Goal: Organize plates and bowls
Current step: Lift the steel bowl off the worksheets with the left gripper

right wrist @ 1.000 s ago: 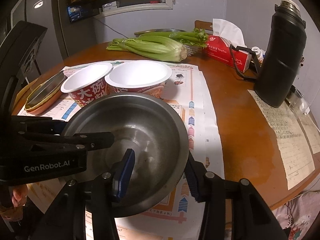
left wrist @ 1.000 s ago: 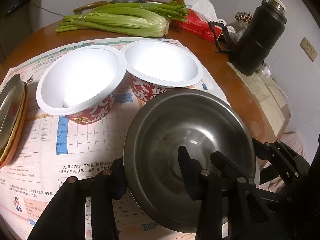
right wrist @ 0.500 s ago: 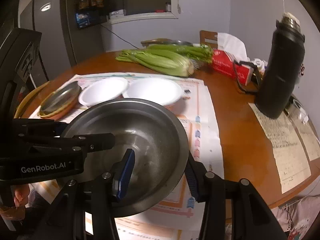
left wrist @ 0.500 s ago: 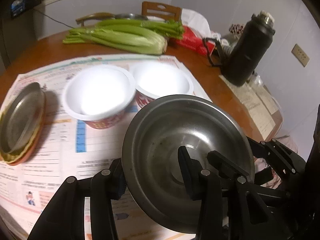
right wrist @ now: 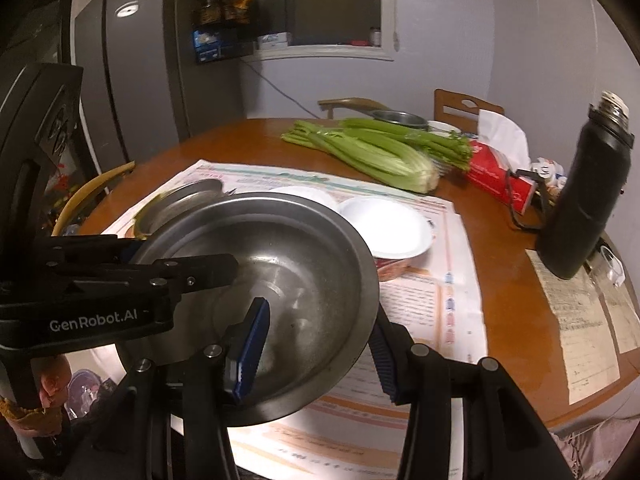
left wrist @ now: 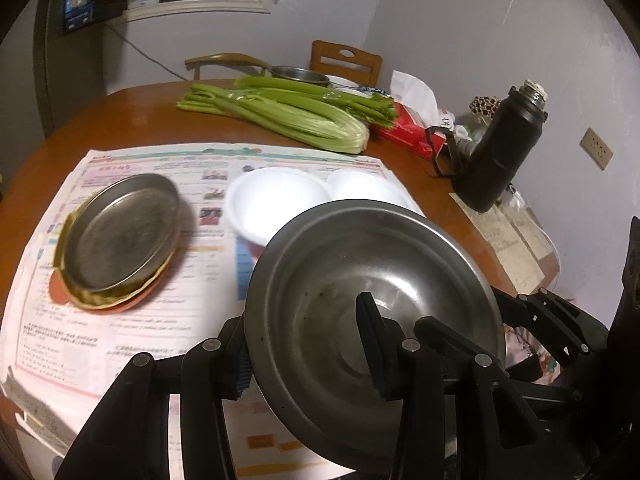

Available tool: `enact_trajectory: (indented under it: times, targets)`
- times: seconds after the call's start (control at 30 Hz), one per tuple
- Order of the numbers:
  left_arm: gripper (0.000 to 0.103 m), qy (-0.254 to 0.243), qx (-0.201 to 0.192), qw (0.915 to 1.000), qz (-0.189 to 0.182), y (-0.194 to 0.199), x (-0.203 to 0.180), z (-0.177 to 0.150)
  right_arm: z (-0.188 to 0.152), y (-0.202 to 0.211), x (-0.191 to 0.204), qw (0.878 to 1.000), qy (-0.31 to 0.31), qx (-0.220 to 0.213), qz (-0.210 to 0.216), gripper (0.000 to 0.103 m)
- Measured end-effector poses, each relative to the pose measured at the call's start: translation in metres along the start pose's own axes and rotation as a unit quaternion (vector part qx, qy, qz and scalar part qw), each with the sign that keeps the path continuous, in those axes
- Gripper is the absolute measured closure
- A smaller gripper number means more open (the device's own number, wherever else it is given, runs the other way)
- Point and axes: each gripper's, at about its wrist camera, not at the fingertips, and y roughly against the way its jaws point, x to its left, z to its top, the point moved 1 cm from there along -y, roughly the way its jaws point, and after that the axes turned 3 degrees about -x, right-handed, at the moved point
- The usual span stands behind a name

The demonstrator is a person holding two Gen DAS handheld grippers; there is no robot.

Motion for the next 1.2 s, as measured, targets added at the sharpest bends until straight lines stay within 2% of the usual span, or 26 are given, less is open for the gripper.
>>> enact_trajectory:
  times: [0.23, 0.47, 0.77, 1.2]
  targets:
    - [0.057, 0.015, 0.004, 0.9998, 0.011, 0.005, 0.026, -0.014, -0.002, -0.006, 0.028, 1.0, 0.021, 0.014, 0.012, 0.054]
    - [0.057, 0.019, 0.015, 0.9995, 0.022, -0.001, 0.036, -0.023, -0.008, -0.018, 0.036, 0.999, 0.021, 0.036, 0.031, 0.054]
    - [0.055, 0.019, 0.035, 0.9988, 0.028, -0.016, 0.038, -0.032, -0.014, -0.028, 0.033, 0.998, 0.018, 0.048, 0.036, 0.054]
    - [0.055, 0.01, 0.056, 0.9967, 0.058, -0.036, 0.036, -0.039, -0.022, -0.044, 0.025, 0.997, 0.011, 0.06, 0.053, 0.054]
